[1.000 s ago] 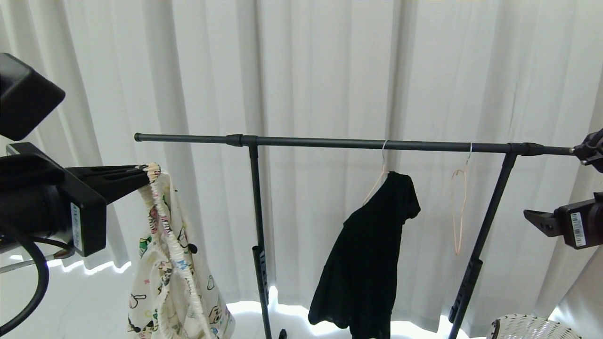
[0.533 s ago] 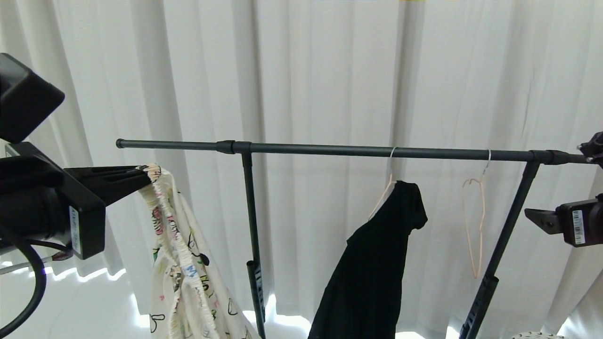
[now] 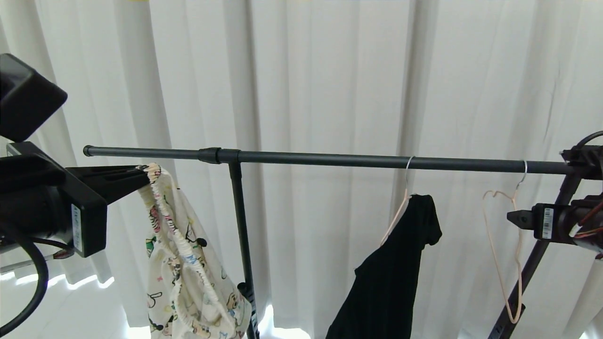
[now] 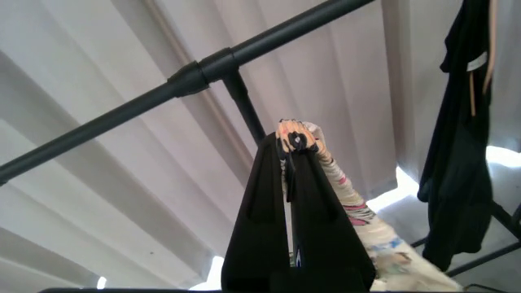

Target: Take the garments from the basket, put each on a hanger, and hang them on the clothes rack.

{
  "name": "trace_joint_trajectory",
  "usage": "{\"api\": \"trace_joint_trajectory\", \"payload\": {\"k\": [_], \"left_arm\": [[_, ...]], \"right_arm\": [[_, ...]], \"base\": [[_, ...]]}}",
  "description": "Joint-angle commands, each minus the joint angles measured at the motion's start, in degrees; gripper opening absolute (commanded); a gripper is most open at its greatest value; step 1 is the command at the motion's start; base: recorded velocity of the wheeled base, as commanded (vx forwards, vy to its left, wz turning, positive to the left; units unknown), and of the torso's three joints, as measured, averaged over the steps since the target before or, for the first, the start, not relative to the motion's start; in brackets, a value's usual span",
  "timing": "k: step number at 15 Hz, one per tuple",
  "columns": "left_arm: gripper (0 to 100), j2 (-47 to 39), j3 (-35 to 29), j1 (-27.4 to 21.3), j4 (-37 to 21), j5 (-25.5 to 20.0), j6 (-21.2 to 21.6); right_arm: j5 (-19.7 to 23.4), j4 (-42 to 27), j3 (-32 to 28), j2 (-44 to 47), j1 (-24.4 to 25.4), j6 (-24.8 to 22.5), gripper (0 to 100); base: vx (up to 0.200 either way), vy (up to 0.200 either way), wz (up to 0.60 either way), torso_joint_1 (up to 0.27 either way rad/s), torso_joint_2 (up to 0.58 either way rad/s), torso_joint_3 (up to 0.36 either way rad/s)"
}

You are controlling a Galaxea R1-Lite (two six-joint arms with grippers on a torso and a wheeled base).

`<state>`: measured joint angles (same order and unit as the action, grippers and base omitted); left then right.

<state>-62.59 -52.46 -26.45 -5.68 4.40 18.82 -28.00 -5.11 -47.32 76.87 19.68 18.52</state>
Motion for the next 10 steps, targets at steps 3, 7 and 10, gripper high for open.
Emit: {"api": "trace_joint_trajectory", "payload": {"k": [3, 7, 10], "left_arm": [[0, 0.0, 0.0, 0.0, 0.1, 0.0, 0.0], [0, 0.0, 0.1, 0.0, 0.1, 0.1, 0.0], [0, 0.3, 0.1, 0.3, 0.1, 0.1, -0.1]], "right_arm": [[-0.2, -1.9, -3.8, 11.5, -2.4, 10.7, 100], [-0.1, -7.5, -9.1, 18.2, -2.7, 19.6, 100], [-0.1, -9.0, -9.1, 20.9, -2.7, 22.8, 100]], "base": [[0.000, 0.000, 0.00, 0.000, 0.00, 0.000], [0.000, 0.000, 0.00, 0.000, 0.00, 0.000], [0.000, 0.000, 0.00, 0.000, 0.00, 0.000]]}}
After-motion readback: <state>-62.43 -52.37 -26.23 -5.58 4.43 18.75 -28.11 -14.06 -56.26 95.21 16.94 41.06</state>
